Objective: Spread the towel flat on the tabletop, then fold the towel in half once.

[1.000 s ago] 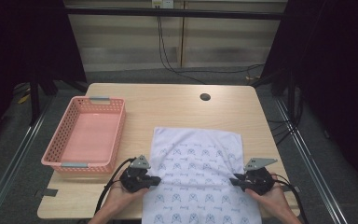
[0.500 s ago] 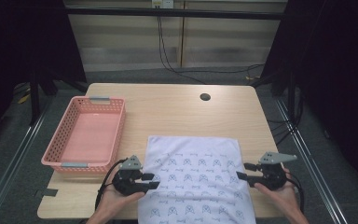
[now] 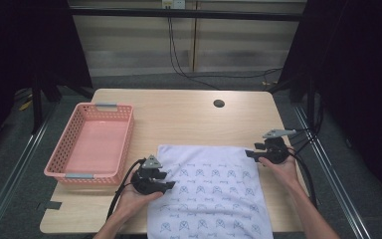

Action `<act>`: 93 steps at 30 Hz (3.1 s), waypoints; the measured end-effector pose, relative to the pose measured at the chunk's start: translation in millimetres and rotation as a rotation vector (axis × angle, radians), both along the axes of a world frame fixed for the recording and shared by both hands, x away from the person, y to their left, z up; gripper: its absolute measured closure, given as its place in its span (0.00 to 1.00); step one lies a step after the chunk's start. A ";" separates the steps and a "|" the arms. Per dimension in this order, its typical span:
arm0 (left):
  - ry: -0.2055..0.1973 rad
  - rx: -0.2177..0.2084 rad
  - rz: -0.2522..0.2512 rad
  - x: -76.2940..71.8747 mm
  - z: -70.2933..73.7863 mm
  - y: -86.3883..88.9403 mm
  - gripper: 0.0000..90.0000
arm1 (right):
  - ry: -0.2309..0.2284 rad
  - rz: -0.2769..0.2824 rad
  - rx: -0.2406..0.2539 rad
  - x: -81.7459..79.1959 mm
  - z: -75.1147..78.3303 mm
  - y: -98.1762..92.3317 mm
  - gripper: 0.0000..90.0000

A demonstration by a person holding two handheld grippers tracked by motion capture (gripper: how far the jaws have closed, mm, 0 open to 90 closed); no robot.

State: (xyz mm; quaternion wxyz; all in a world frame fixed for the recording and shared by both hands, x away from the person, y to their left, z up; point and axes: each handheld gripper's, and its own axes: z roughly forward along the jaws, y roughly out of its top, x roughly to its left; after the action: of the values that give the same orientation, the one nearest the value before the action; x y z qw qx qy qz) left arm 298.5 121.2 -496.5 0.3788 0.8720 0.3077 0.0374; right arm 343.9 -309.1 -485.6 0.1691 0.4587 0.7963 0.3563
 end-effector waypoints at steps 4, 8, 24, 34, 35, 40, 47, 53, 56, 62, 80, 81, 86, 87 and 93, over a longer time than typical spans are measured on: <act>0.014 -0.031 -0.006 2.4 -1.4 0.6 0.53 | 0.021 0.005 -0.056 5.4 -14.7 7.5 0.50; 0.029 -0.047 -0.006 4.7 -1.6 3.0 0.53 | 0.026 0.025 -0.036 7.0 -18.0 8.0 0.66; -0.022 -0.073 0.122 64.0 5.9 6.0 0.47 | 0.015 -0.002 0.027 -1.3 -10.8 1.7 0.96; -0.042 -0.065 0.184 88.7 2.5 6.9 0.43 | 0.010 0.005 0.040 -2.3 -9.2 -0.9 0.96; -0.042 -0.062 0.196 90.9 0.9 7.1 0.42 | 0.011 0.002 0.052 -0.7 -9.5 -1.6 0.96; -0.013 -0.068 0.231 99.8 -5.1 10.8 0.38 | 0.021 0.005 0.042 -0.6 -11.8 -0.8 0.96; -0.043 -0.041 0.161 97.7 -9.2 -1.1 0.47 | 0.021 0.008 0.044 -2.7 -11.5 0.9 0.95; -0.021 -0.061 0.079 95.8 -10.4 -5.4 0.91 | 0.023 0.025 0.052 -3.6 -11.5 2.7 0.95; 0.000 -0.083 0.077 94.6 -8.3 -4.2 0.96 | 0.011 0.018 0.084 -1.8 -8.1 -1.2 0.96; 0.000 -0.190 0.061 86.8 14.2 1.4 0.96 | -0.022 0.012 0.163 -5.1 9.3 -12.0 0.96; -0.170 -0.315 0.137 124.6 112.1 10.9 0.96 | -0.195 -0.008 0.239 25.5 96.3 -29.3 0.97; -0.170 -0.315 0.137 124.6 112.1 10.9 0.96 | -0.195 -0.008 0.239 25.5 96.3 -29.3 0.97; -0.199 -0.326 0.145 139.7 141.2 9.9 0.96 | -0.216 -0.020 0.244 46.8 123.7 -29.1 0.97; -0.199 -0.326 0.145 139.7 141.2 9.9 0.96 | -0.216 -0.020 0.244 46.8 123.7 -29.1 0.97; -0.260 -0.344 0.141 151.9 175.8 6.8 0.96 | -0.271 -0.058 0.269 67.2 154.6 -32.0 0.97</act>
State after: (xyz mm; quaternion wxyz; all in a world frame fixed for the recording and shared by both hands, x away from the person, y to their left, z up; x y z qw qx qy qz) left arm 450.4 128.1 -320.7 0.5546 0.7589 0.3185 0.1228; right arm 411.1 -341.0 -331.0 0.2222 0.4477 0.6979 0.5129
